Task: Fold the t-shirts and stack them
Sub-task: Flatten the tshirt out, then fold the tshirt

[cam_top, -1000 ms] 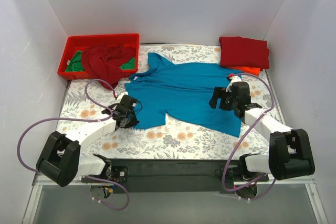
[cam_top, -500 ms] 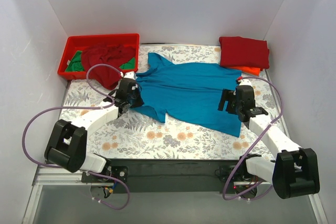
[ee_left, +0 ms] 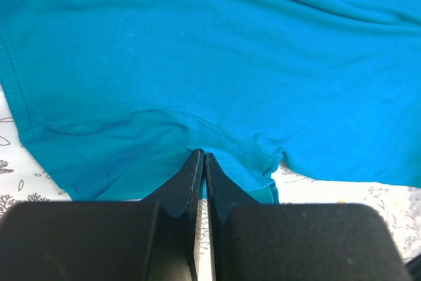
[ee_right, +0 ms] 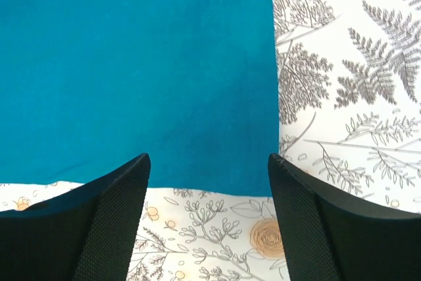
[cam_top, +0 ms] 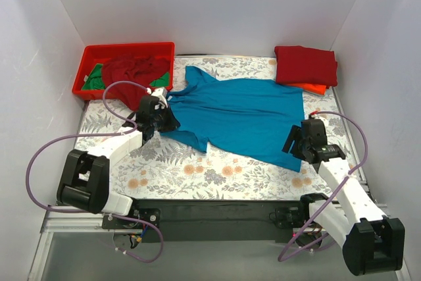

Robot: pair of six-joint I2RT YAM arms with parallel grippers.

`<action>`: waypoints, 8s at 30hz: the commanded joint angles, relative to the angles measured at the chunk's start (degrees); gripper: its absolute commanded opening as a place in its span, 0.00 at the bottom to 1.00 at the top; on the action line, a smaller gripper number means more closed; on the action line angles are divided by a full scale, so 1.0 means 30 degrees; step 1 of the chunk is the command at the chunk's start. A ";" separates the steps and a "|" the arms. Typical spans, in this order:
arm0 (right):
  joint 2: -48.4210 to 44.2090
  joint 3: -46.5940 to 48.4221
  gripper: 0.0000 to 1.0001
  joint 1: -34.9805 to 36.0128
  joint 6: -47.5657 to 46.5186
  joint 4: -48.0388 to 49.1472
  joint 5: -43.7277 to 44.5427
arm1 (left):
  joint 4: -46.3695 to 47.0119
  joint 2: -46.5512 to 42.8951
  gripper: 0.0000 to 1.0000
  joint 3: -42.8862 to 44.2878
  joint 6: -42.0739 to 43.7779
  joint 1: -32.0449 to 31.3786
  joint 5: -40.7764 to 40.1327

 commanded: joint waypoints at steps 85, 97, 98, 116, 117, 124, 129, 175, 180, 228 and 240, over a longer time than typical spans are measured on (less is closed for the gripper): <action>-0.4470 0.2447 0.01 0.0211 0.0536 -0.3936 -0.1195 | -0.4865 -1.2500 0.00 -0.1728 -0.2955 0.0698 -0.1684; -0.7752 0.4234 0.01 0.0211 0.0565 -0.6688 -0.1401 | -0.7531 -1.6373 0.00 -0.1612 -0.3455 0.0434 -0.1246; -0.7901 0.4322 0.01 0.0240 0.0623 -0.6836 -0.1402 | -0.7851 -1.6782 0.00 -0.1524 -0.3455 0.0405 -0.1216; -0.4947 0.3151 0.01 0.0240 0.0477 -0.5110 -0.0553 | -0.4489 -1.2482 0.00 -0.1876 -0.3222 0.0024 0.0103; -0.4364 0.3093 0.01 0.0211 0.0448 -0.4703 -0.0291 | -0.4283 -1.2160 0.00 -0.1759 -0.3191 -0.0005 -0.0014; -0.1081 0.3003 0.01 0.0211 0.0448 -0.3179 0.1439 | -0.2641 -0.8528 0.00 -0.0561 -0.2606 -0.0035 -0.0306; 0.1437 0.3355 0.01 0.0210 0.0389 -0.2063 0.1878 | -0.1791 -0.6128 0.00 0.0583 -0.2050 -0.0035 -0.0952; 1.3014 1.0590 0.01 -0.2924 -0.2306 -0.0363 0.3051 | -0.0589 0.3076 0.00 0.7997 -0.0408 0.0756 -0.4497; 1.4098 1.1177 0.01 -0.2953 -0.2511 -0.0129 0.3198 | -0.0589 0.3838 0.00 0.8437 -0.0233 0.0991 -0.4409; 1.1667 0.3239 0.59 -0.2924 -0.3596 0.6611 -0.5506 | 0.6239 0.5773 0.84 0.1642 -0.2020 0.1225 0.1130; 1.2489 0.3648 0.60 -0.2953 -0.3449 0.5293 -0.1814 | 0.5973 0.6446 0.87 0.0880 -0.1287 0.2103 0.0249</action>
